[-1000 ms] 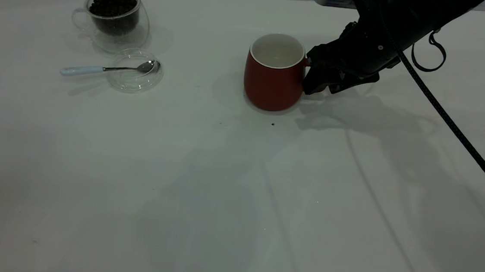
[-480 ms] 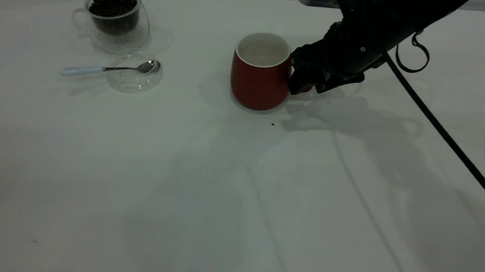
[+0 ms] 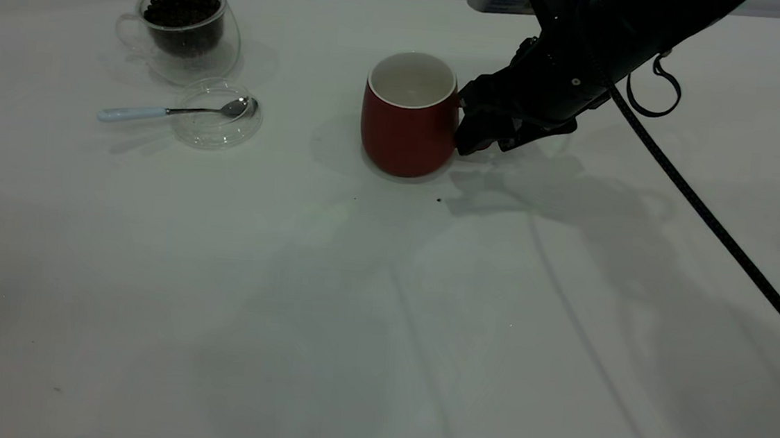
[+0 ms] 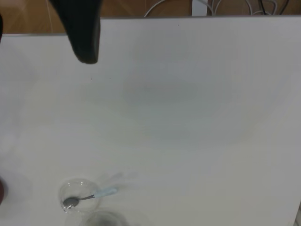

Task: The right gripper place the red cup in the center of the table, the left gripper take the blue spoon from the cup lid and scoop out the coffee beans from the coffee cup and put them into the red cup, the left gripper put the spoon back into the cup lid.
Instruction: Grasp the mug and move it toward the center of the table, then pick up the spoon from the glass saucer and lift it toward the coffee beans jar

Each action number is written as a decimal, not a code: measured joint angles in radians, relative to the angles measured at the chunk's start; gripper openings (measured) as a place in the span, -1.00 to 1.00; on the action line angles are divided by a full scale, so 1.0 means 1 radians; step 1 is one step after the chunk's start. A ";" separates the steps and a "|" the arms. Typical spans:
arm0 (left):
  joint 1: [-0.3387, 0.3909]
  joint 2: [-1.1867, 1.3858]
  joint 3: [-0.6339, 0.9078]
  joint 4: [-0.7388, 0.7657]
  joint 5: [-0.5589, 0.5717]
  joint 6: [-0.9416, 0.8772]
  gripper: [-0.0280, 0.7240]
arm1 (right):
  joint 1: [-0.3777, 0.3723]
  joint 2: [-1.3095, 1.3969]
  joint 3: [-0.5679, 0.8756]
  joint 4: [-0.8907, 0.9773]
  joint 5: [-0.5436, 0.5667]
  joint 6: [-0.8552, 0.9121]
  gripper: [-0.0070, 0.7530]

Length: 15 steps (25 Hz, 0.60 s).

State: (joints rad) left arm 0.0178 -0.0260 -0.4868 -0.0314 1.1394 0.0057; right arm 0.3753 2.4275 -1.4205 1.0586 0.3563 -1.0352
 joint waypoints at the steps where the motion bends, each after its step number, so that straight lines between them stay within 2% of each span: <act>1: 0.000 0.000 0.000 0.000 0.000 0.000 0.30 | -0.010 0.000 0.000 -0.018 0.017 0.000 0.39; 8: 0.000 0.000 0.000 0.000 0.000 0.000 0.30 | -0.136 -0.048 0.000 -0.150 0.219 0.117 0.39; 11: 0.000 0.000 0.000 0.000 0.000 0.000 0.30 | -0.197 -0.111 0.000 -0.176 0.391 0.161 0.39; 15: 0.000 0.000 0.000 0.000 0.000 0.000 0.30 | -0.244 -0.211 0.000 -0.190 0.709 0.182 0.39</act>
State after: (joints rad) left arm 0.0178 -0.0260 -0.4868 -0.0314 1.1394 0.0057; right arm 0.1312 2.2164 -1.4205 0.8691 1.0655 -0.8528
